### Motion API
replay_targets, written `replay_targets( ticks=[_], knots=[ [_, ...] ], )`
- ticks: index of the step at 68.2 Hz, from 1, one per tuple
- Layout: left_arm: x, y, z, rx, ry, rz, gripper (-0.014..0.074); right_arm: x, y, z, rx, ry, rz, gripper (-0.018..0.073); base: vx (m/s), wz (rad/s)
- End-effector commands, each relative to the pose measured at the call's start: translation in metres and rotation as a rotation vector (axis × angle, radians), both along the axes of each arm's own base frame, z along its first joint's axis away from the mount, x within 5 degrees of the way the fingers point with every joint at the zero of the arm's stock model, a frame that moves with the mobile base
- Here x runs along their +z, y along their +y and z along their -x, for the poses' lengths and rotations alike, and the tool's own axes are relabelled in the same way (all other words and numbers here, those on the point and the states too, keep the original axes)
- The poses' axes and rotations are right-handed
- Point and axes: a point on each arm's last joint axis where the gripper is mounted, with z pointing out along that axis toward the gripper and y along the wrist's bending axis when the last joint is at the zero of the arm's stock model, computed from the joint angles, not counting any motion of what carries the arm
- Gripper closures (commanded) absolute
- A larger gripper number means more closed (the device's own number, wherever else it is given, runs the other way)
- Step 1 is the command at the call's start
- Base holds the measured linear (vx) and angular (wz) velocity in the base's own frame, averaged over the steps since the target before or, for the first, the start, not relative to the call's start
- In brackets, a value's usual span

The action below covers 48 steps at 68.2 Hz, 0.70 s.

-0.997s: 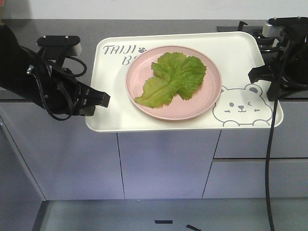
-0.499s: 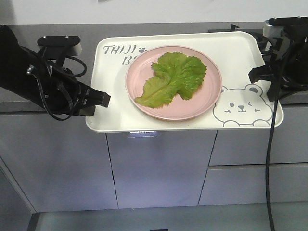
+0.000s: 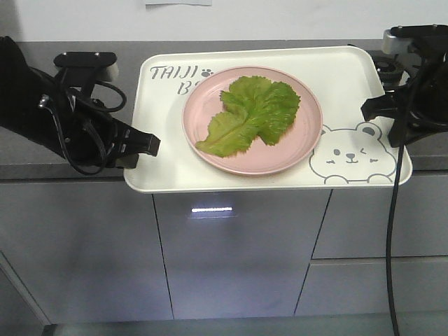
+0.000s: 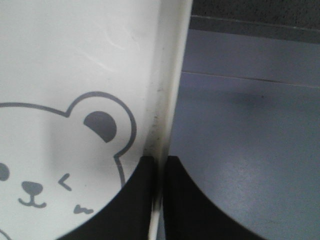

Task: Transfer vegetables to tray and serve

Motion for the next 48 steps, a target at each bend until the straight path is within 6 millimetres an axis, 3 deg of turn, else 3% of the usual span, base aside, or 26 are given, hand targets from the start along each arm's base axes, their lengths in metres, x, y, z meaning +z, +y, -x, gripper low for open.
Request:
replay_targets(
  ticks=[1,48],
  knots=[
    [0.0276,-0.0046,0.0076,-0.04,-0.119,0.074,0.0602,0.0259,0.0041,0.0121,0.038,-0.088,-0.023,0.0565,0.14,-0.01],
    [0.0276,-0.0046,0.0076,-0.04,-0.119,0.074,0.0602,0.0259,0.0041,0.0121,0.038,-0.088,-0.023,0.0565,0.13,-0.02]
  ],
)
